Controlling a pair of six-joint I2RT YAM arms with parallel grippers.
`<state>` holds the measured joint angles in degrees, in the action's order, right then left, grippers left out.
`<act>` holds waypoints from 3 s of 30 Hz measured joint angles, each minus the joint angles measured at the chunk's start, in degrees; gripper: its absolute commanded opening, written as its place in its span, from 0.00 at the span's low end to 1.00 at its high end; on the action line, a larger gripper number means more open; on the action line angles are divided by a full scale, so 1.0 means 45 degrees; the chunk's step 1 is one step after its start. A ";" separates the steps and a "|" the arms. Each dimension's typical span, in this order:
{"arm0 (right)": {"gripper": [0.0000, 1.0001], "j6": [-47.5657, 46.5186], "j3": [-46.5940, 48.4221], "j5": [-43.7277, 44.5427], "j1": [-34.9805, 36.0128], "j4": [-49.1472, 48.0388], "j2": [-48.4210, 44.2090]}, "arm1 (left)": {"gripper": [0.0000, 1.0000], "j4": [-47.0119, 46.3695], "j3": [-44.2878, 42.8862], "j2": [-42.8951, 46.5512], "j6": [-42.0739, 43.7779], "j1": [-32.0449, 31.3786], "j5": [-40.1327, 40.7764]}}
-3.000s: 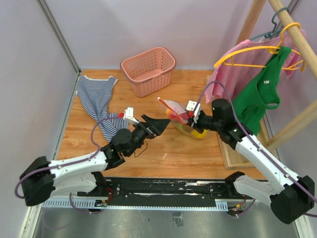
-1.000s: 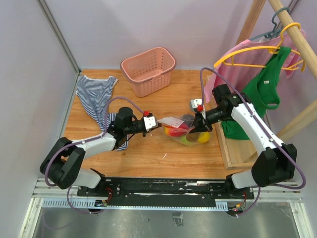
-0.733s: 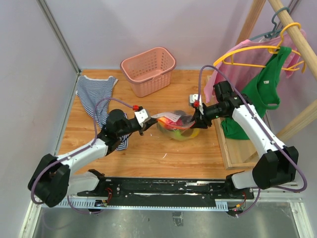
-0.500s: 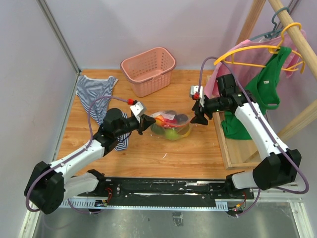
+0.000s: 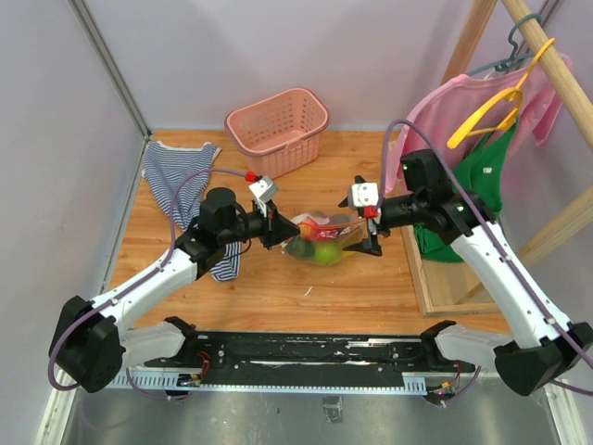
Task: Open the zip-top bag and remove the fake food
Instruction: Unzip the zipper food storage bag at the center of the board.
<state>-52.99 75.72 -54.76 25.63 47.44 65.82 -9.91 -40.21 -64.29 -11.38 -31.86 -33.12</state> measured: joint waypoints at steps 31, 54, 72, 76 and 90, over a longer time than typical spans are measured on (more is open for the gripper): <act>0.01 0.1642 -0.1603 0.4775 0.2132 -0.2589 0.1928 | 0.43 0.0986 -0.0942 -0.0559 -0.0466 -0.0563 -0.0573; 0.01 0.3798 -0.2225 0.1894 -0.0296 -0.3347 0.1282 | 0.73 -0.8772 0.7941 0.4274 0.0743 -0.0583 0.0738; 0.01 0.3570 -0.2453 0.1103 -0.0296 -0.3449 0.1243 | 0.64 -1.7146 0.6999 -0.4172 -0.0729 -0.0121 0.0563; 0.01 0.3497 -0.2467 0.1069 -0.0296 -0.3453 0.1243 | 0.49 -1.7218 0.6343 -0.4765 -0.1438 -0.0112 0.0515; 0.42 0.2953 -0.2467 0.0947 -0.0296 -0.3419 0.0933 | 0.00 -1.7262 0.6081 -0.4299 -0.2929 -0.0117 -0.0491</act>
<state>-39.70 64.62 -50.50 24.29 32.05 70.02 -87.59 -12.84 -83.64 -24.56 -32.38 -35.33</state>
